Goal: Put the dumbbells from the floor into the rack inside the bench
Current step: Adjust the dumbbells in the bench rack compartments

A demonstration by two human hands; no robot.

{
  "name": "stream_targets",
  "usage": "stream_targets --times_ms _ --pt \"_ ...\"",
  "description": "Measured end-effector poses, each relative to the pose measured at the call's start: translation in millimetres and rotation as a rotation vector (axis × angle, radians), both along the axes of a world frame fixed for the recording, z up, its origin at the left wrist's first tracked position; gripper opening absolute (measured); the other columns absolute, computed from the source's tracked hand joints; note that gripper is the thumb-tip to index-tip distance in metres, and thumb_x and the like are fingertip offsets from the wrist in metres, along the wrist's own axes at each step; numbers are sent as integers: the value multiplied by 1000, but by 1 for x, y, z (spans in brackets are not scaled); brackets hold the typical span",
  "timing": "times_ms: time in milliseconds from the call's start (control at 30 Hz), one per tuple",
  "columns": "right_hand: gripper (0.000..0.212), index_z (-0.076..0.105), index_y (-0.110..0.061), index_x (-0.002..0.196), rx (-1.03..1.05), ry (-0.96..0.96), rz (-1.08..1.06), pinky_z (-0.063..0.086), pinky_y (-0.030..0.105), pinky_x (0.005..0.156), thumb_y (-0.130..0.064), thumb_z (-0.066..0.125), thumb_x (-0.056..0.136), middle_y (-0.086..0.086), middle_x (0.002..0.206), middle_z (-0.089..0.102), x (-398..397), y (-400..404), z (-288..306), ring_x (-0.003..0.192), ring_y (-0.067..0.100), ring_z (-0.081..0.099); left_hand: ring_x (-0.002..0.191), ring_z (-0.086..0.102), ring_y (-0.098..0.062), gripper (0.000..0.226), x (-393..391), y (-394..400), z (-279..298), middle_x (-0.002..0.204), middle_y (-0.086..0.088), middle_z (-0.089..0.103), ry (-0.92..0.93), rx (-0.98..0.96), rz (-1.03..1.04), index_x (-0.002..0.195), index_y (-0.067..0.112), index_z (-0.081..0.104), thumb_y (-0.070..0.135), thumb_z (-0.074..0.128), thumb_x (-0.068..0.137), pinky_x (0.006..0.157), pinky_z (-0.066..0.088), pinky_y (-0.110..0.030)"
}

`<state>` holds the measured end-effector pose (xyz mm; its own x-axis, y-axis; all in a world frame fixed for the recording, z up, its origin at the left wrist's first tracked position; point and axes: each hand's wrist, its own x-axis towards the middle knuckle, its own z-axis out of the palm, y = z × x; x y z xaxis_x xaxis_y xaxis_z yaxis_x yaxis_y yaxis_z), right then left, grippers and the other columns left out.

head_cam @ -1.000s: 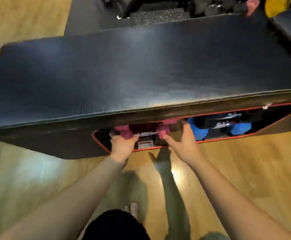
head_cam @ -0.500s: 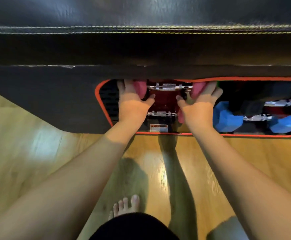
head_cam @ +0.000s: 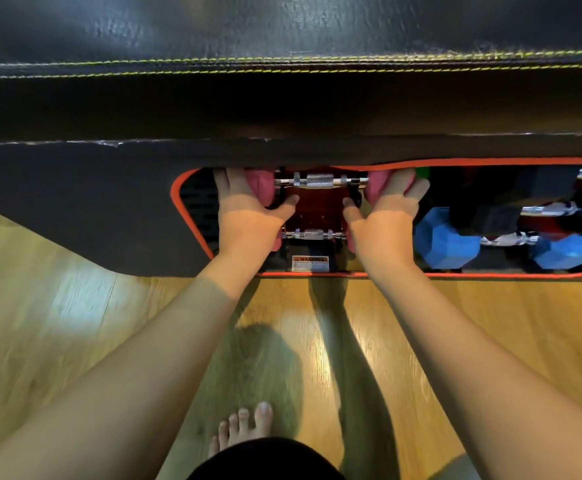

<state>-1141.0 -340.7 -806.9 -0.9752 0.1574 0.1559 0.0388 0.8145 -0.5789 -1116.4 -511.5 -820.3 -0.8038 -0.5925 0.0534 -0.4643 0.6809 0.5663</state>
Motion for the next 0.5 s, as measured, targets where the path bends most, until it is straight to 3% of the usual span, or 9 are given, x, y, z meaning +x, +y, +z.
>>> stream_targets --times_ms 67,133,233,333,400,500 --pt "75 26 -5 139 9 -2 24 43 30 91 -36 68 86 19 144 25 -3 -1 -2 121 33 43 54 49 -19 63 1 2 2 66 -5 49 -33 42 31 79 8 43 64 72 73 45 28 -20" --pt "68 33 -5 134 34 -11 34 44 30 83 -45 62 86 20 137 36 -4 -3 -8 114 33 48 43 33 -14 63 5 5 10 52 1 31 -57 46 23 63 16 28 61 71 76 40 22 -24" --pt "72 47 -4 118 24 -83 17 42 32 70 -63 49 78 19 123 52 -5 -3 -11 105 36 57 50 39 -19 61 8 5 13 56 1 32 -30 49 -3 73 10 34 58 72 77 46 31 -27" --pt "70 36 -4 132 -23 -25 13 44 34 88 -39 70 81 20 138 35 -5 1 -5 118 32 43 51 40 -19 59 9 6 16 57 -1 35 -25 37 -40 67 12 32 56 70 80 46 32 -28" --pt "73 33 -4 135 -25 -8 12 42 32 94 -33 72 82 19 142 30 -1 1 1 122 32 41 44 34 -16 60 10 5 16 51 -1 33 -46 23 -50 63 15 28 57 68 82 42 26 -26" --pt "74 31 -5 137 -45 2 12 42 32 94 -31 73 81 18 143 28 0 0 4 124 34 42 60 58 -30 65 8 1 13 73 -18 58 -10 71 -30 85 2 50 63 69 75 49 33 -26"
